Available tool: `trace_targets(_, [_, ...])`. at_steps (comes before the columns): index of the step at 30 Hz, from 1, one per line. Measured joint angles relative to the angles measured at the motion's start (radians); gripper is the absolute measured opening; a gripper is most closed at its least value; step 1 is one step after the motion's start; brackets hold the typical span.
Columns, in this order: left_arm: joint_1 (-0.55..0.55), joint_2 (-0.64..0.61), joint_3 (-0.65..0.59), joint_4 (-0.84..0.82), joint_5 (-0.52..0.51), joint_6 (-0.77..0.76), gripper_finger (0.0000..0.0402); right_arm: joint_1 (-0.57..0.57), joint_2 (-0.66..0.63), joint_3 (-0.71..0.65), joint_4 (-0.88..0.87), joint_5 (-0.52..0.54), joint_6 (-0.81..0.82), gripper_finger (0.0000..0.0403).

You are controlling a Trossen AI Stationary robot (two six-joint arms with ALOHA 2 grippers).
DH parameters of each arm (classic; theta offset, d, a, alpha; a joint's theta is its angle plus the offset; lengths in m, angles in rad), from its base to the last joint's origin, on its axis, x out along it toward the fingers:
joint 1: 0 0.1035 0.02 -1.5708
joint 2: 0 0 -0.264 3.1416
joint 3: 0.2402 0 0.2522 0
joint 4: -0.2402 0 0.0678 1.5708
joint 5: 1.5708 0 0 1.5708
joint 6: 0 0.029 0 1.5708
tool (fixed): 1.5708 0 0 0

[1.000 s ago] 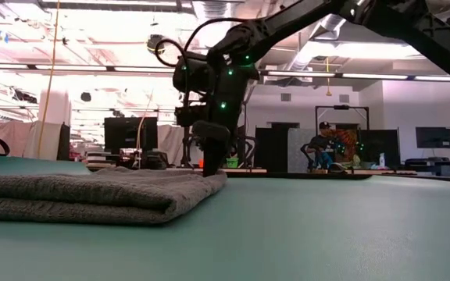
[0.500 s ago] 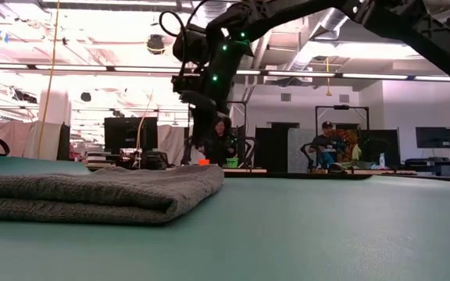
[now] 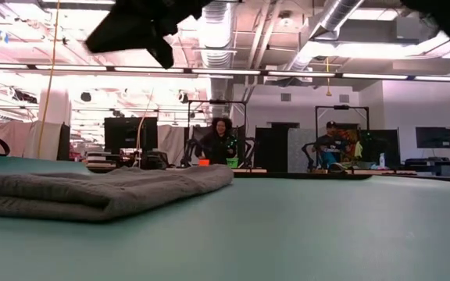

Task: Roll towel
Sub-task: Fold the microfiber towel

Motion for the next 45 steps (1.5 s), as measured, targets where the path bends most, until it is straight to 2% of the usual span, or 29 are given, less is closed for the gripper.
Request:
trace_targets(4, [0.001,-0.036,0.001,0.018,-0.071,-0.002,0.0,0.124,0.011,-0.139,0.121,0.269,0.105,0.0013])
trace_targets(7, [0.001,-0.05,0.001,0.051,-0.097,-0.002,0.0,0.181,0.004,-0.218,0.244,0.367,0.214,0.0015])
trace_targets(11, [0.002,-0.05,0.002,0.108,-0.172,-0.002,0.0,0.235,0.003,-0.308,0.332,0.368,0.27,0.0015])
trace_targets(16, [0.042,-0.051,0.002,0.123,-0.211,-0.065,0.0,0.302,0.005,-0.411,0.383,0.396,0.346,0.0015])
trace_targets(20, [0.104,-0.051,0.003,0.112,-0.256,-0.069,0.0,0.332,0.005,-0.496,0.455,0.409,0.383,0.0015])
trace_targets(24, [0.206,-0.05,0.003,0.055,-0.256,-0.051,0.0,0.334,0.005,-0.555,0.471,0.411,0.42,0.0015])
trace_targets(27, [0.264,-0.05,0.003,-0.017,-0.234,-0.099,0.0,0.336,0.004,-0.571,0.483,0.409,0.423,0.0015])
trace_targets(31, [0.294,-0.05,-0.002,-0.177,-0.22,-0.334,0.0,0.351,0.004,-0.572,0.481,0.403,0.424,0.0015])
trace_targets(36, [0.261,-0.05,-0.047,-0.187,-0.14,-0.455,0.0,0.373,0.004,-0.572,0.477,0.398,0.426,0.0014])
trace_targets(39, [0.232,-0.05,-0.049,-0.147,-0.122,-0.463,0.0,0.376,0.004,-0.572,0.476,0.399,0.428,0.0014])
trace_targets(42, [0.21,-0.051,-0.048,-0.087,-0.026,-0.375,0.0,0.374,0.004,-0.572,0.473,0.398,0.442,0.0014])
trace_targets(45, [0.199,-0.041,-0.048,-0.139,0.051,-0.395,0.0,0.374,0.004,-0.572,0.473,0.398,0.442,0.0014])
